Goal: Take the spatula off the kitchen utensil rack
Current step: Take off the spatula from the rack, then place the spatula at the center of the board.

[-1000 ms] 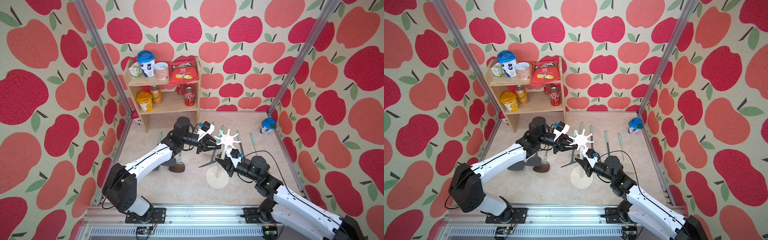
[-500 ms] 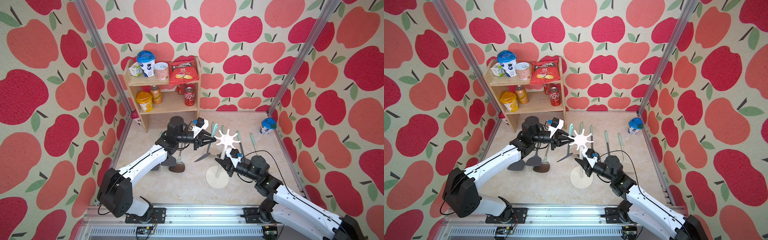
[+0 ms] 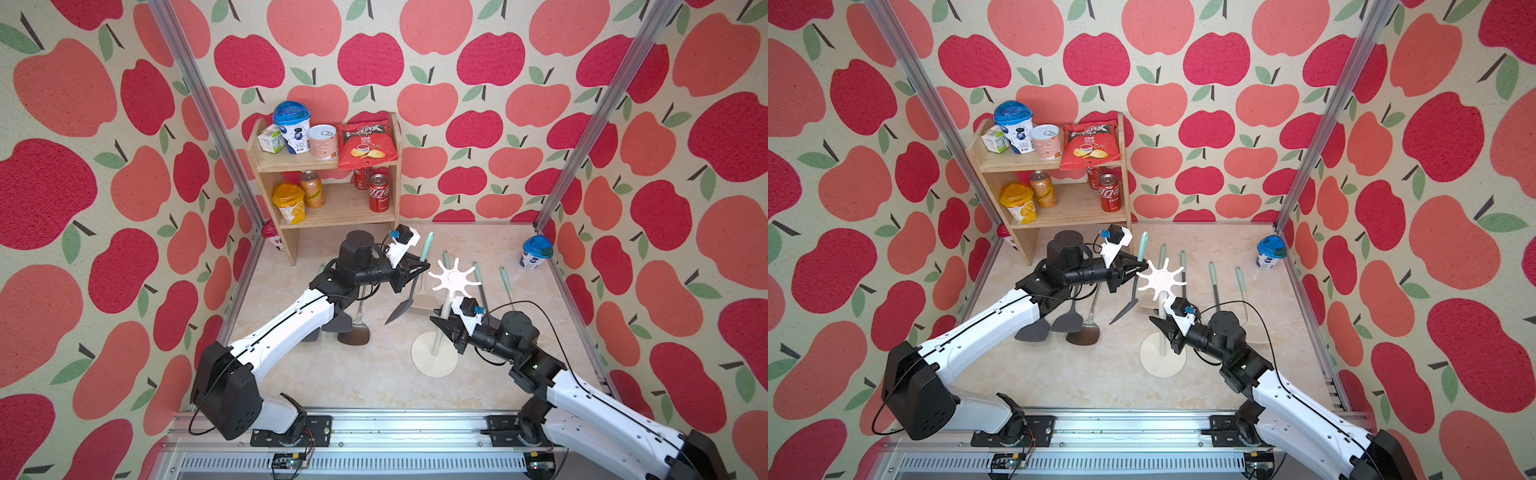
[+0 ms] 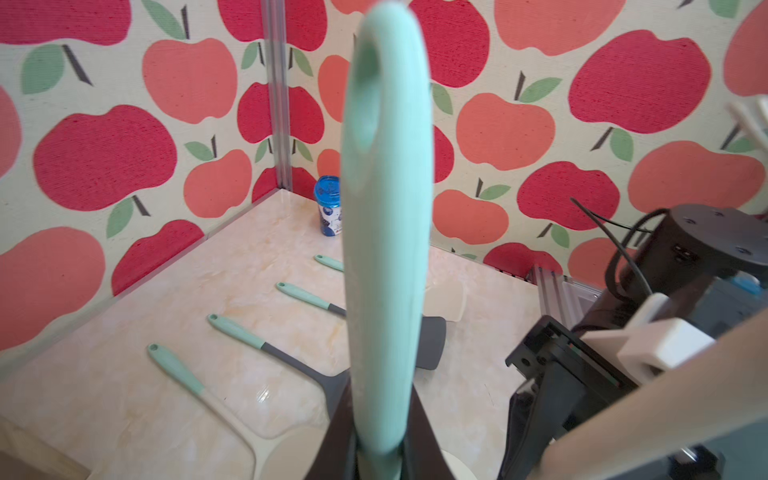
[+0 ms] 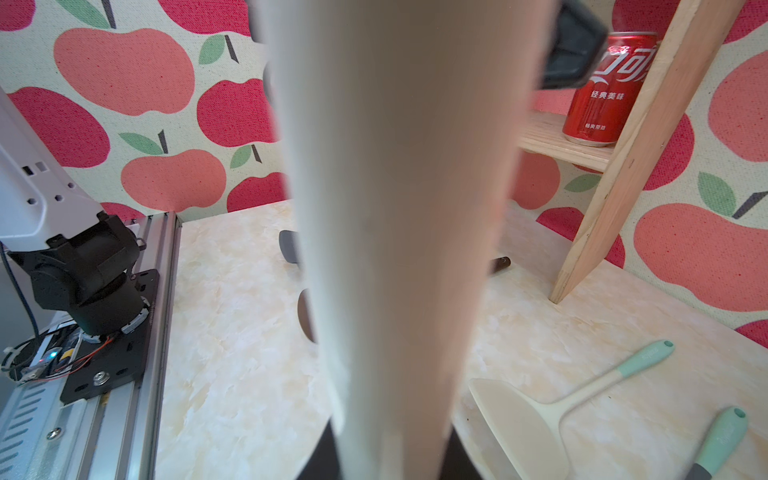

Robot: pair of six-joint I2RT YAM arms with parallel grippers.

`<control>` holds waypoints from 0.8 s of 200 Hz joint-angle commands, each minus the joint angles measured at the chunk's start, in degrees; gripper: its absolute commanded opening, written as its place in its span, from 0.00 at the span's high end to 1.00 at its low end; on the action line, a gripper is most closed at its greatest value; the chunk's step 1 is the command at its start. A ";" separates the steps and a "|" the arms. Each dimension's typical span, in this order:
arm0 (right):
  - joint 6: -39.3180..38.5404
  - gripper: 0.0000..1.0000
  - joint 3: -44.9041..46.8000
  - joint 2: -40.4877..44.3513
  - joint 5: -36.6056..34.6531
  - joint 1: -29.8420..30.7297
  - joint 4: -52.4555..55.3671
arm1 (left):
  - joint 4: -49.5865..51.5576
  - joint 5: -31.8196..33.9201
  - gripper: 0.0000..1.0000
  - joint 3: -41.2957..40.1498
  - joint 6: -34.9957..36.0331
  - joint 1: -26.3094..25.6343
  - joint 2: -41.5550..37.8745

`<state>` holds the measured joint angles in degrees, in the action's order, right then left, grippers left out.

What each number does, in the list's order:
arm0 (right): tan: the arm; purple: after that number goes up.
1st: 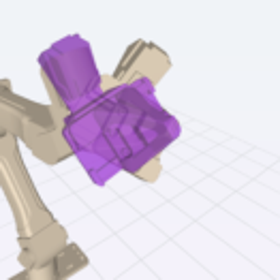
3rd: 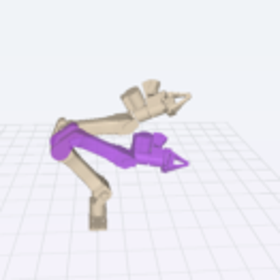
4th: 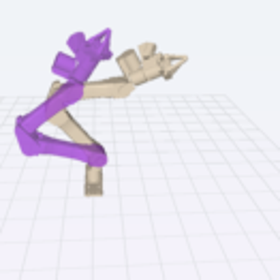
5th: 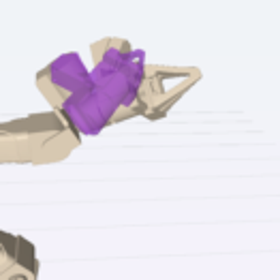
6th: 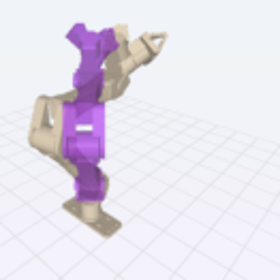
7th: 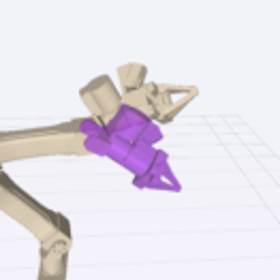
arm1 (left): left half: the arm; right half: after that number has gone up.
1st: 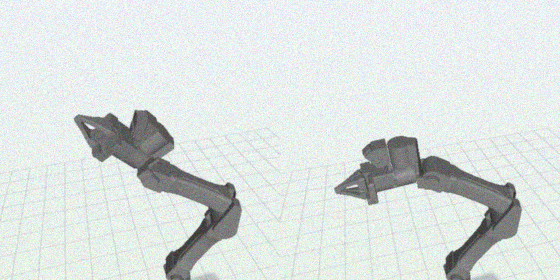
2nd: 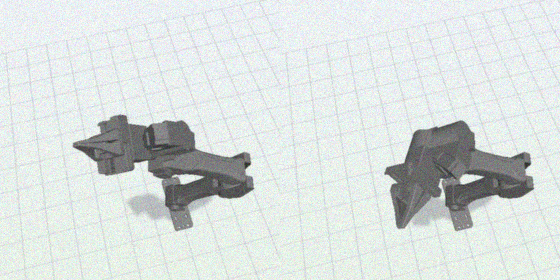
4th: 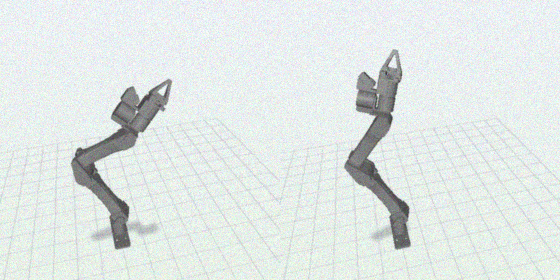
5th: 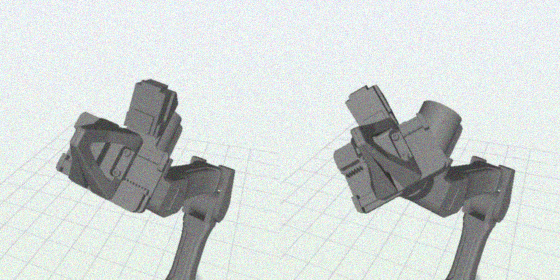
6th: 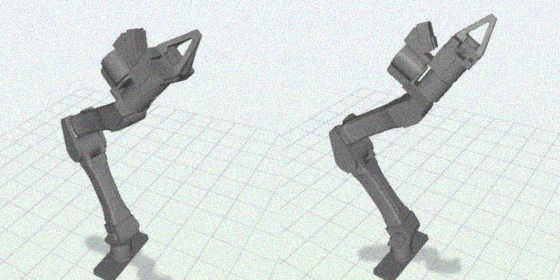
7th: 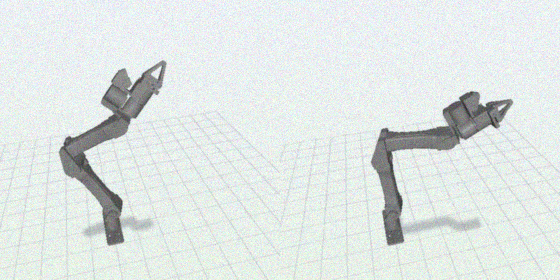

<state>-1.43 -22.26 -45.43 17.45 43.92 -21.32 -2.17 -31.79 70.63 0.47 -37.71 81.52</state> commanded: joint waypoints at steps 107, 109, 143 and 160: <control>-2.44 0.63 1.28 2.66 -1.37 0.64 7.08 | 32.52 39.75 1.00 26.07 -14.89 -2.63 14.11; -2.39 0.63 1.33 2.72 -1.43 0.64 7.08 | 32.83 39.73 1.00 26.36 -15.11 -2.61 14.33; -2.40 0.47 1.69 3.74 -1.88 0.70 7.26 | 37.20 38.87 1.00 31.32 -19.22 -2.38 18.21; -2.48 0.41 2.04 4.59 -2.50 0.73 7.26 | 41.14 40.47 1.00 34.88 -20.92 -2.45 21.11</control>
<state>-3.60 -21.39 -42.35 16.16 44.23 -15.27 32.36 5.87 100.20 -16.32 -40.01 100.01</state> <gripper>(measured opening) 0.560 0.157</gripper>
